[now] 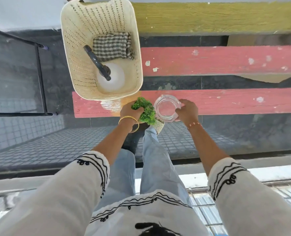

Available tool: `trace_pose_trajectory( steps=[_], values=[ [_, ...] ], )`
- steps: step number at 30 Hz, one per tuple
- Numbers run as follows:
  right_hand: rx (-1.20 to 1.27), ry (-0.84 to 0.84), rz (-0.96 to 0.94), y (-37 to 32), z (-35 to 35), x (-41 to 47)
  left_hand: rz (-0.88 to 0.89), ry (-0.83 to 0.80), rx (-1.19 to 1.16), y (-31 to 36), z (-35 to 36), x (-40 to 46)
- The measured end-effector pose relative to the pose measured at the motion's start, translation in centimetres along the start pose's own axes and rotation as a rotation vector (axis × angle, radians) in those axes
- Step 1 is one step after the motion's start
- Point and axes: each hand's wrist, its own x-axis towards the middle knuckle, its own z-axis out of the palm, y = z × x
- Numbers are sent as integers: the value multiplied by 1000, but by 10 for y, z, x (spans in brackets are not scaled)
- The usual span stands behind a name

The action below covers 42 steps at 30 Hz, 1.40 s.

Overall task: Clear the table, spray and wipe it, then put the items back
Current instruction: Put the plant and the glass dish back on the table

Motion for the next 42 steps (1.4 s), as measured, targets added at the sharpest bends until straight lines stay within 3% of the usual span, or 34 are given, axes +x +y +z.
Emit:
trace_pose_trajectory(
  steps=[7, 11, 17, 22, 28, 42],
  values=[
    [61, -101, -57, -39, 57, -66, -107, 52, -259, -51, -84, -33],
    [51, -102, -163, -77, 95, -110, 31, 168, -157, -82, -148, -59],
    [127, -109, -265, -137, 138, -169, 96, 279, -364, -113, -230, -98],
    [128, -38, -417, -189, 163, -217, 266, 448, -287, -125, -287, -120],
    [247, -23, -491, -243, 187, -274, 386, 572, -362, -128, -359, -147],
    [368, -116, -685, -402, 236, -312, 405, 604, -761, -117, -505, -125]
  ],
)
